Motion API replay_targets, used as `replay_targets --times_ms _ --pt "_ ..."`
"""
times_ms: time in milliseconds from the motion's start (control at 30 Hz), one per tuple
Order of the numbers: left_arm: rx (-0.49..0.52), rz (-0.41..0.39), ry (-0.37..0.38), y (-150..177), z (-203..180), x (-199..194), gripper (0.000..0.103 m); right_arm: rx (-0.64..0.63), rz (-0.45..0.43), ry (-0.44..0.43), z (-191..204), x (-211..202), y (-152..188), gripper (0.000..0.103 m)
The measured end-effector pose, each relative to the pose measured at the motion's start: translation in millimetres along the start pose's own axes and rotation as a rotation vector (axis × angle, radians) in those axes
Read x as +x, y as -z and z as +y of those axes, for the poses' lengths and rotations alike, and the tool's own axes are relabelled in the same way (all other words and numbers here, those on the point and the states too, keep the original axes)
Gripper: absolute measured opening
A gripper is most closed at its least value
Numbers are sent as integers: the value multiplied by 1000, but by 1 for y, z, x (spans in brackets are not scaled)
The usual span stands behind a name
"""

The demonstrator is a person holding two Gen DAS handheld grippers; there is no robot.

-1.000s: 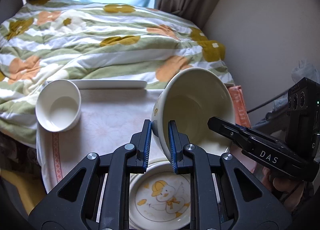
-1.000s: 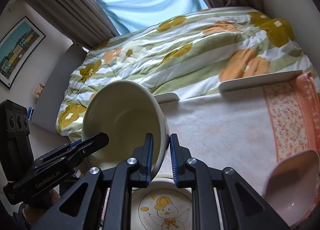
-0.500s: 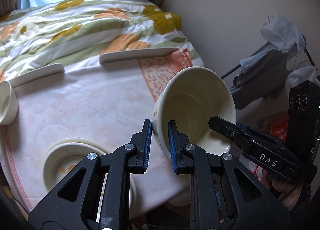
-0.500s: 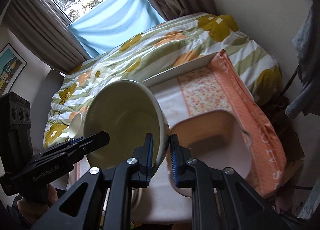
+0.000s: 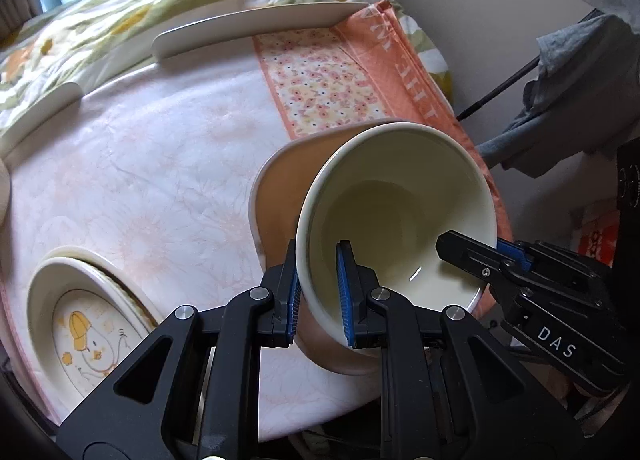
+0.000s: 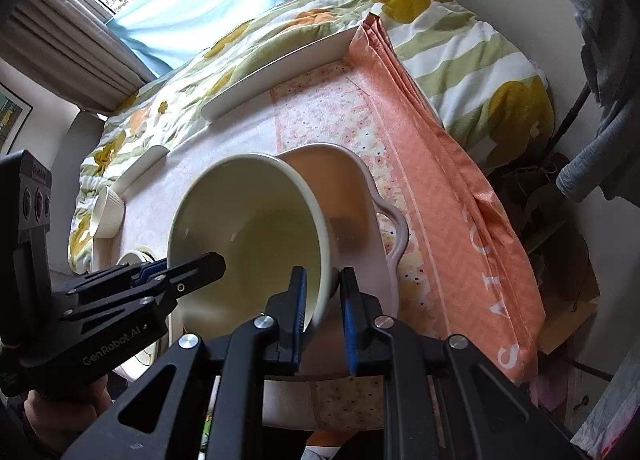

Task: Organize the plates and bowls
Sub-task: 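Carry the cream bowl with both grippers and lower it into the pink dish, then open both grippers and move them to the small white bowl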

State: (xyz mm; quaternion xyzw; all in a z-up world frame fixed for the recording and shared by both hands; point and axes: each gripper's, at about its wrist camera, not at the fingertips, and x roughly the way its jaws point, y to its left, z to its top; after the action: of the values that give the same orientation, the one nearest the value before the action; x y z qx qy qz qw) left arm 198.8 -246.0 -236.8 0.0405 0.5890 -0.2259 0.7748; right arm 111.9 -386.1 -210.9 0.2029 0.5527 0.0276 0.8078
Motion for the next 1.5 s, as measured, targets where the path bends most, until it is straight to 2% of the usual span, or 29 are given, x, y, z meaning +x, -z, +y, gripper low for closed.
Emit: replay_targets --times_ms 267,467,900,1267,1400,1500 --pt "52 42 -105 -3 -8 17 15 -58 33 36 -1 15 -1 15" --pt "111 16 -174 -6 -17 18 15 -67 36 43 -3 16 -4 15" --pt "100 -10 -162 -7 -17 9 15 -92 47 51 -1 16 -5 15" --pt "78 -39 -150 -3 -14 -10 15 -102 -10 56 2 -8 -4 15" --pt "30 -103 -128 -3 -3 -43 15 -137 -74 21 12 -34 -12 15" --pt "-14 -180 -118 -1 10 -77 15 -183 -120 -7 27 -53 -20 15"
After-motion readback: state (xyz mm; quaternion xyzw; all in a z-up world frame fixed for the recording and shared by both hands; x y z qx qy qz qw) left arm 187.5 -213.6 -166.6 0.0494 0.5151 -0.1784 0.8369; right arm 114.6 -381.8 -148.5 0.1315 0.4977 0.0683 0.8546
